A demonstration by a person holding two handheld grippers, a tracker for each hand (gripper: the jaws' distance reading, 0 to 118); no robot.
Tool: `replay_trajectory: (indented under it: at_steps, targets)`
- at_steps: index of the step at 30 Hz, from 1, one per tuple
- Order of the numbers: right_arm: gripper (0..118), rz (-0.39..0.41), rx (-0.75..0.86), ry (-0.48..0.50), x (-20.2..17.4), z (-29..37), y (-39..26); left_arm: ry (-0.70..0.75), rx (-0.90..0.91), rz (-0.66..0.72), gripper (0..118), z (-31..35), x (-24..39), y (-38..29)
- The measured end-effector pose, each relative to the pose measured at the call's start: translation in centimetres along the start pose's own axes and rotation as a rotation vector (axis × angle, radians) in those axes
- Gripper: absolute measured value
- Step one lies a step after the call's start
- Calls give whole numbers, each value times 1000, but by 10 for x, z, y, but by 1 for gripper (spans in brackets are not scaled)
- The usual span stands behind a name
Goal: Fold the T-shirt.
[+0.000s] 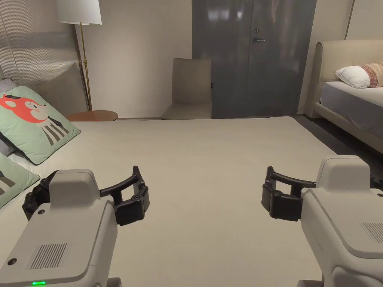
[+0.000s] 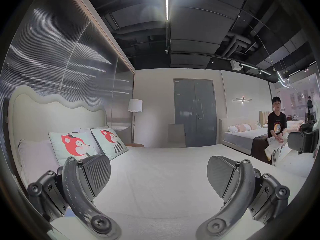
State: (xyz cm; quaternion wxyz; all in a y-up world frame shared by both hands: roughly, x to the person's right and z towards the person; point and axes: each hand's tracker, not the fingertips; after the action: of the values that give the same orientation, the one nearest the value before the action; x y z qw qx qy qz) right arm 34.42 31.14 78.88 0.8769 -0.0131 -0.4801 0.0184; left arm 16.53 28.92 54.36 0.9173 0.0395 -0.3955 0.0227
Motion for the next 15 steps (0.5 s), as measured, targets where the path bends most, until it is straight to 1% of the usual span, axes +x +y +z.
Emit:
replay_trajectory:
  at_steps: [10, 15]
  targets:
    - [118, 13, -10, 2, -2, -3, 1, -9, 9, 4, 111, 2, 0, 3]
    - [118, 6, 1, -23, -3, -4, 2, -7, -2, 4, 111, 2, -2, 1]
